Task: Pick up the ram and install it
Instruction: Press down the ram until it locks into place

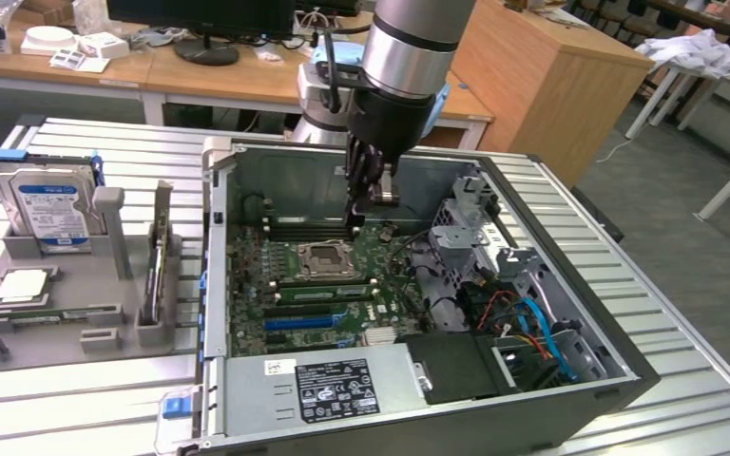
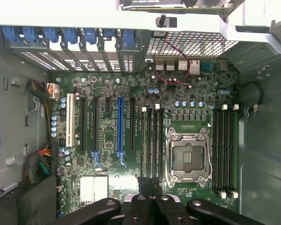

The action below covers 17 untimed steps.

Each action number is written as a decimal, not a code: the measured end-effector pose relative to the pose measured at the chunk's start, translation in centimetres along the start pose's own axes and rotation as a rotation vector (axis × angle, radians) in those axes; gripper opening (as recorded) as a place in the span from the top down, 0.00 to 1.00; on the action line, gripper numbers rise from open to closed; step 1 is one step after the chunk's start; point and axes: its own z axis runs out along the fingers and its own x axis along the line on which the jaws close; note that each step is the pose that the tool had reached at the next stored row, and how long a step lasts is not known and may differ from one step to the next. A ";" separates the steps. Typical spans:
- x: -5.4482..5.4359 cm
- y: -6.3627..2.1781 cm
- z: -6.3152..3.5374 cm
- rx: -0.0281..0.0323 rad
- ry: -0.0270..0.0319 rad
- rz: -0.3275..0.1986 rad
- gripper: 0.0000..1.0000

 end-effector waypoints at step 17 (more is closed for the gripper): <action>0.0 -0.01 0.07 0.0075 -0.0046 0.164 0.89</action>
